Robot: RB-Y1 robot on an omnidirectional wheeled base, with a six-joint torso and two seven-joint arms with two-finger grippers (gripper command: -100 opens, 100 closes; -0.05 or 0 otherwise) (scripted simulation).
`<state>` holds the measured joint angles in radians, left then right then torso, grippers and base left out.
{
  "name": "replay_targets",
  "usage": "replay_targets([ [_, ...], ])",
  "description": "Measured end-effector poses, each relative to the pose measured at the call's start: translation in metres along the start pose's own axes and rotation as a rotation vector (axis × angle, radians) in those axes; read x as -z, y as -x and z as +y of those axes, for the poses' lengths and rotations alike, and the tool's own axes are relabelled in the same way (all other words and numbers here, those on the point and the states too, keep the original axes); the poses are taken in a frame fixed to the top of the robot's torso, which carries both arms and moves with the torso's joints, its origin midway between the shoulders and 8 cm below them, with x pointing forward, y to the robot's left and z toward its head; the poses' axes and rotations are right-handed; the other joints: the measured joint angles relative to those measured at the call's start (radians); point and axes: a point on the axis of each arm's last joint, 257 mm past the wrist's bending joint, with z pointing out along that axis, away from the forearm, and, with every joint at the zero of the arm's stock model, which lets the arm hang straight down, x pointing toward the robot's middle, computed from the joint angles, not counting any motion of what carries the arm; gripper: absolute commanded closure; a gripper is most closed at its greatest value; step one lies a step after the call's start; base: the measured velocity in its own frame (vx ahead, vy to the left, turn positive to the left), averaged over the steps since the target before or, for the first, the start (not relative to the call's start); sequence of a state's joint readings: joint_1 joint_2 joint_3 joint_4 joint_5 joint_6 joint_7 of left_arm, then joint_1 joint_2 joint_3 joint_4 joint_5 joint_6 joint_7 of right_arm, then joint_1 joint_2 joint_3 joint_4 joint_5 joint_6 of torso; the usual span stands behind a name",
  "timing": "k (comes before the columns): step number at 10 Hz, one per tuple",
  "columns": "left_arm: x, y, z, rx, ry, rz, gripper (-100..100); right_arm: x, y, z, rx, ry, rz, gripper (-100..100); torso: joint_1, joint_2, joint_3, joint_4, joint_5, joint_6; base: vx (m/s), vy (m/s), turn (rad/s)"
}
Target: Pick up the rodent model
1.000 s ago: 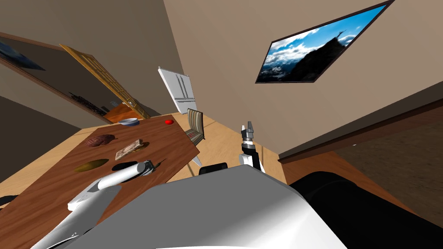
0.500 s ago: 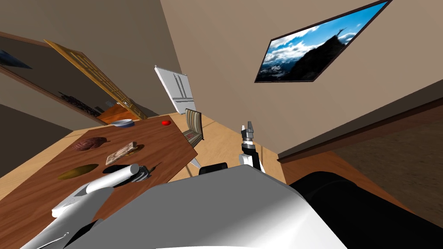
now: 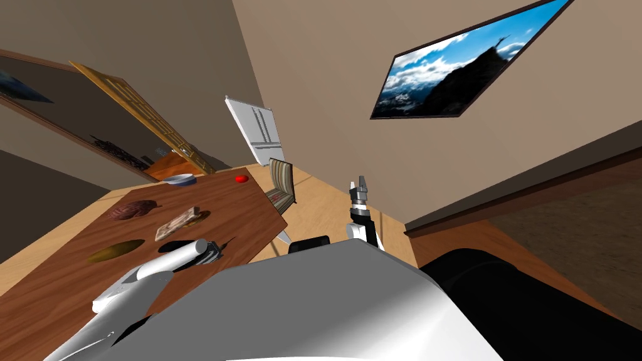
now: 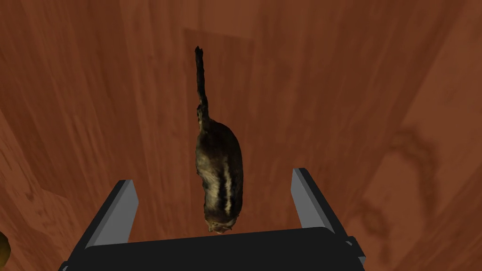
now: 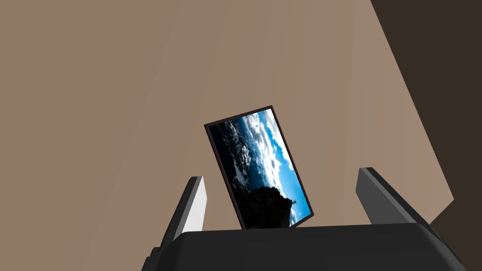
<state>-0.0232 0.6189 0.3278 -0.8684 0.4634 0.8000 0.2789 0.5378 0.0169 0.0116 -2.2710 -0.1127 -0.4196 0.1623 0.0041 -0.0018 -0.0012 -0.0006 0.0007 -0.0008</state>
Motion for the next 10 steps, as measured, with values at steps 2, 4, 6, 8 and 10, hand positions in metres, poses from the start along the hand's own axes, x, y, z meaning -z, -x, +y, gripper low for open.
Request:
replay_targets([
  [2,0.000,0.000,0.000,0.000,-0.002,0.000,100,0.000,0.000,0.000,0.000,0.000,0.000,0,-0.003,0.002,0.001,0.000,-0.001,0.000,0.002,0.003,0.000],
  [4,0.000,0.000,0.001,0.001,0.000,0.000,100,0.000,0.000,0.000,0.000,0.000,0.000,0,-0.003,0.003,0.002,0.001,-0.001,0.000,0.000,0.000,0.000],
  [6,0.000,0.000,0.001,0.001,0.000,0.000,0,0.000,0.000,0.000,0.000,0.000,0.000,0,-0.004,0.003,0.002,0.001,-0.001,0.000,0.000,0.000,0.000],
  [8,0.003,0.003,-0.005,0.003,-0.003,0.000,100,0.000,0.000,0.000,0.000,0.000,0.000,0,-0.007,0.005,0.003,0.001,-0.002,0.000,-0.050,-0.063,-0.016],
  [10,0.007,0.003,-0.012,0.003,-0.003,-0.001,0,0.000,0.000,0.000,0.000,0.000,0.000,0,-0.007,0.005,0.003,0.001,-0.002,0.000,-0.016,-0.020,0.001],
])
